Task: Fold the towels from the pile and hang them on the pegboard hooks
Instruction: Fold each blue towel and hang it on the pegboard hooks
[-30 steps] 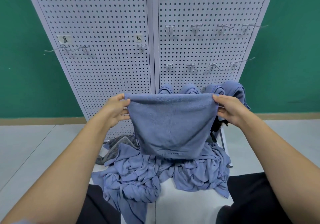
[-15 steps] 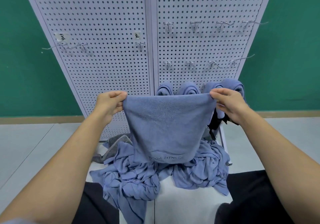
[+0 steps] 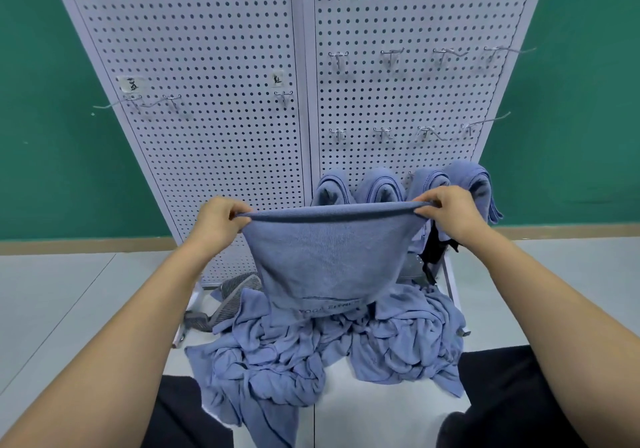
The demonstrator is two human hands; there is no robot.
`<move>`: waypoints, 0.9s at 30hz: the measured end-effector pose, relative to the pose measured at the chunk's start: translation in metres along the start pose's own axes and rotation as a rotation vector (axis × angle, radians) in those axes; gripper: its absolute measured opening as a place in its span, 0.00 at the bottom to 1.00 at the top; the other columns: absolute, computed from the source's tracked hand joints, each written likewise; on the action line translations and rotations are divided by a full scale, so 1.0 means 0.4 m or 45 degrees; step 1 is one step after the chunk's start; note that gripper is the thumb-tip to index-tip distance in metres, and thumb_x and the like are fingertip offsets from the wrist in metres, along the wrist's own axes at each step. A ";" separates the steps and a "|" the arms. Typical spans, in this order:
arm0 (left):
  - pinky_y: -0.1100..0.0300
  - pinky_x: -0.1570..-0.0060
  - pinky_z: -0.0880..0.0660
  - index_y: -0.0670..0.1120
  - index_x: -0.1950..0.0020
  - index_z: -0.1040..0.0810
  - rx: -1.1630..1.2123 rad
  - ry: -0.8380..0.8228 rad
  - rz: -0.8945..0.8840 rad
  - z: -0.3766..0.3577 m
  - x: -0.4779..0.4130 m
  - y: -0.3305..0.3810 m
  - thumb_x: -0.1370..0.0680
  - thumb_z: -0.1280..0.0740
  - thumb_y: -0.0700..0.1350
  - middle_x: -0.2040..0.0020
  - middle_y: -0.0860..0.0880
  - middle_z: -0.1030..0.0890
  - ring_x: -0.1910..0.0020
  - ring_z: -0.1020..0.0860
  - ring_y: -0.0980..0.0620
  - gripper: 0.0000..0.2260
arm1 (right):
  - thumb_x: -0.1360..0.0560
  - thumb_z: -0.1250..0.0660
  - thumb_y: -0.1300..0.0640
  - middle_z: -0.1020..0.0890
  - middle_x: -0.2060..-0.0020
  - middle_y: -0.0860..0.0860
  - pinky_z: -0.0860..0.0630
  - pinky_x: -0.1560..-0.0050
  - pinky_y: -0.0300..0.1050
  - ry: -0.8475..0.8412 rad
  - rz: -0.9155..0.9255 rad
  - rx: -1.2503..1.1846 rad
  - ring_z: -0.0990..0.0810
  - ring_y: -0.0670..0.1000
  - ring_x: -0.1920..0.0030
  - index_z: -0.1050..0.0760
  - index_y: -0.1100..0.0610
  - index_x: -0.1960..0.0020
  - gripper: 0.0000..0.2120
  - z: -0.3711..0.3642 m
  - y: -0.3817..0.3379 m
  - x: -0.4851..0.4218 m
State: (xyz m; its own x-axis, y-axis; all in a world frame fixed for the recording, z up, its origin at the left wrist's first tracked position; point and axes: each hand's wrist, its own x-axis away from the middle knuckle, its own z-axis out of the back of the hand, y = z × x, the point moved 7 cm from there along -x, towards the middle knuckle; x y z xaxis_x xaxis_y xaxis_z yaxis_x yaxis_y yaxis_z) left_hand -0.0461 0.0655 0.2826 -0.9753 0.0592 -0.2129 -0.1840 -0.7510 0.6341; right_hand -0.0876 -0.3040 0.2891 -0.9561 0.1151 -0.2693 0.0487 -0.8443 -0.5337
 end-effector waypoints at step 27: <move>0.65 0.59 0.20 0.43 0.52 0.18 1.158 -0.127 0.384 -0.147 0.066 0.196 0.24 0.30 0.41 0.61 0.48 0.16 0.63 0.17 0.57 0.04 | 0.26 0.29 0.62 0.20 0.66 0.53 0.18 0.62 0.41 -0.111 -0.364 -1.205 0.21 0.46 0.68 0.22 0.61 0.55 0.03 -0.123 -0.237 0.061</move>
State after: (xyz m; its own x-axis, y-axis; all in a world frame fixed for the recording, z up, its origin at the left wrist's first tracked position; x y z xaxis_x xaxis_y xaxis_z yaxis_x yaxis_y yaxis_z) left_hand -0.0793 -0.0305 0.2829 -0.9953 0.0341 0.0911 0.0928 0.0506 0.9944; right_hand -0.1014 -0.1954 0.2934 -0.9840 0.1780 0.0092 -0.0130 -0.0200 -0.9997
